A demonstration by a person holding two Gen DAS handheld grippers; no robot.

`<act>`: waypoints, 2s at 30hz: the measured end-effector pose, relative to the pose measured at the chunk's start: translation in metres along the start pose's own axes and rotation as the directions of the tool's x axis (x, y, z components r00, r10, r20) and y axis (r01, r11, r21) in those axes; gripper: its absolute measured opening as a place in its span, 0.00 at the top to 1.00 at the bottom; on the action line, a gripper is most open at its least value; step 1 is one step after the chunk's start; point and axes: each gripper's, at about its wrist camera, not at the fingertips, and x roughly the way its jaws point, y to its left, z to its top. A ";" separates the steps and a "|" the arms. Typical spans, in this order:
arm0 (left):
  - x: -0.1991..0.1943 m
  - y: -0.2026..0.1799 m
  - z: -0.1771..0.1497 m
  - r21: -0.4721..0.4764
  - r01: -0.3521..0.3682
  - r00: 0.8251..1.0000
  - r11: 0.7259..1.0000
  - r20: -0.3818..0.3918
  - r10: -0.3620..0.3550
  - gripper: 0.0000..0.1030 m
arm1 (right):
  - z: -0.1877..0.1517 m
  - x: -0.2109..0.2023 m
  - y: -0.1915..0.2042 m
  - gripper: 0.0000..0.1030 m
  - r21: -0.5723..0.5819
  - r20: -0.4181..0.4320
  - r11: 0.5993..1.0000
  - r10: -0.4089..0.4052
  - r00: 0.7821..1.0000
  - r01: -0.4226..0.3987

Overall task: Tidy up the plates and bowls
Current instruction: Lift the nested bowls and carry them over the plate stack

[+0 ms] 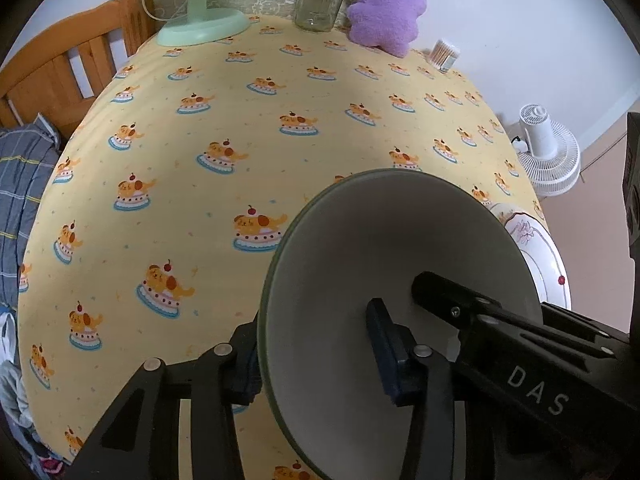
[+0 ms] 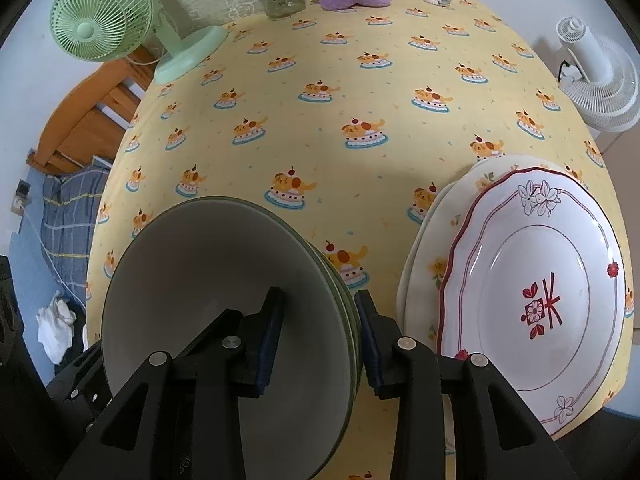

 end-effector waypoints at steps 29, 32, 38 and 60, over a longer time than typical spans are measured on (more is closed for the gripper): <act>-0.063 -0.005 0.000 0.147 0.065 0.997 0.987 0.029 -0.070 0.57 | -0.023 -0.069 0.020 0.62 0.133 0.105 0.990 -0.058 0.993 0.044; -0.066 -0.010 0.000 0.157 0.065 0.997 0.986 0.040 -0.072 0.57 | -0.025 -0.075 0.018 0.62 0.139 0.121 0.989 -0.059 0.991 0.042; -0.070 -0.022 -0.004 0.139 0.041 0.997 0.989 0.061 -0.050 0.57 | -0.025 -0.080 0.008 0.62 0.118 0.131 0.993 -0.036 0.991 0.021; -0.054 -0.115 -0.001 0.014 -0.021 0.992 1.000 0.124 0.019 0.57 | 0.007 -0.107 -0.081 0.62 -0.028 0.115 0.999 0.034 0.993 -0.031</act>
